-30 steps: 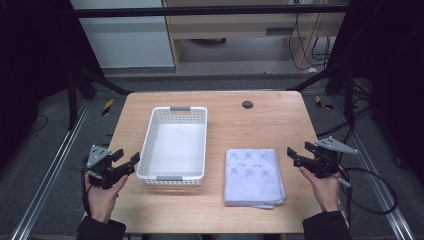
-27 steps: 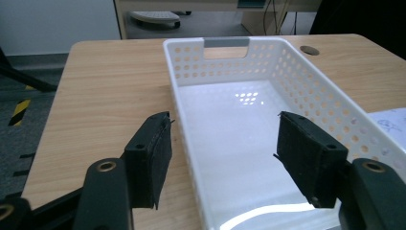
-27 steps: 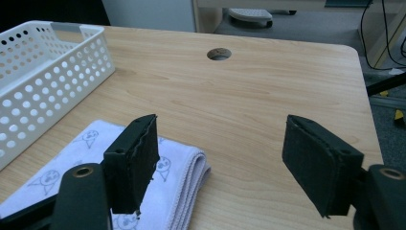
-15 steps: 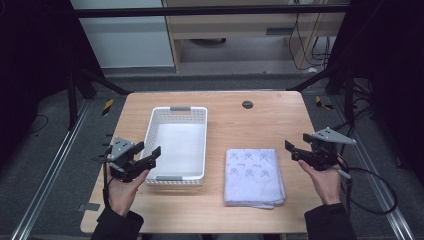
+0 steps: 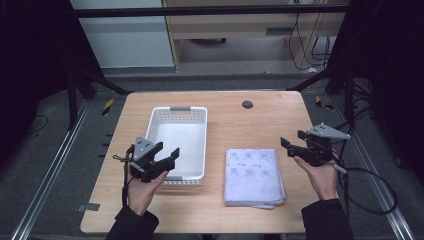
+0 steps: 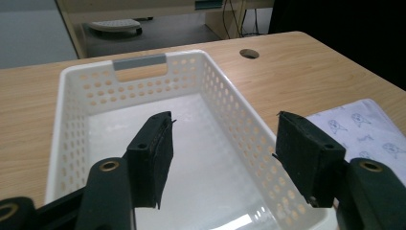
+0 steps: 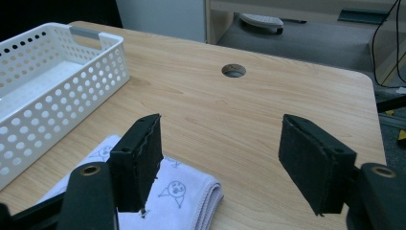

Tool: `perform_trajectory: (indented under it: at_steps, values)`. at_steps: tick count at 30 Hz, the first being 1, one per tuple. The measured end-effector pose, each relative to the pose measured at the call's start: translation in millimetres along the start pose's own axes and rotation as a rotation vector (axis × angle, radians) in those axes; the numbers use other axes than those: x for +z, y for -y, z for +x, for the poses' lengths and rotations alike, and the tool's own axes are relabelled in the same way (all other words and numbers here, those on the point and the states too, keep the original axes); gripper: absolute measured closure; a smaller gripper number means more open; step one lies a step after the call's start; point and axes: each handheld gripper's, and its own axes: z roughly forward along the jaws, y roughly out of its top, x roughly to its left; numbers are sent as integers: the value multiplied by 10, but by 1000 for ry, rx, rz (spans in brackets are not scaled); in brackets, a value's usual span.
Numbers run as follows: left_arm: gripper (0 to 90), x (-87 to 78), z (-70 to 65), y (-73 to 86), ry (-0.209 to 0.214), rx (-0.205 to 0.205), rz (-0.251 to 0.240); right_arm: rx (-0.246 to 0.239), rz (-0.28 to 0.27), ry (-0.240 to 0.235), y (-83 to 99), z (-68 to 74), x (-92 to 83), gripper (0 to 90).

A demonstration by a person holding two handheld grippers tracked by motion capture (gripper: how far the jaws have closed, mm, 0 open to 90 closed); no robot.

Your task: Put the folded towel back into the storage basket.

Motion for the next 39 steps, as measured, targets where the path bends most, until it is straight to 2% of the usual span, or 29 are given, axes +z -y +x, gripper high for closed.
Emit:
perform_trajectory:
  at_steps: [1, 2, 4, 19, 20, 21, 23, 30, 33, 39]
  values:
    - [372, 26, -56, -2, 9, 8, 2, 2, 3, -2, -5, 1, 16, 324]
    - [372, 26, -56, -2, 9, 8, 2, 2, 3, -2, -5, 1, 16, 324]
    - [374, 74, -153, 1, 14, 33, 6, 3, 4, -10, -15, 0, 32, 334]
    - [423, 273, -556, 49, 82, 65, 39, 1, 48, -32, 33, 9, 179, 388]
    - [426, 305, -616, 61, 92, 75, 46, -4, 51, -37, 40, 21, 197, 395]
    - [429, 305, -616, 61, 92, 75, 46, -4, 51, -37, 40, 21, 197, 395]
    - [436, 349, -701, 81, 109, 69, 54, -4, 53, -46, 45, 33, 217, 409]
    - [457, 422, -869, 136, 125, 99, 78, -17, 63, -61, 85, 70, 262, 405]
    - [465, 453, -934, 168, 132, 104, 88, 8, 69, -71, 148, 32, 288, 403]
    - [476, 532, -1020, 242, 144, 106, 113, 16, 93, -74, 276, -17, 325, 403]
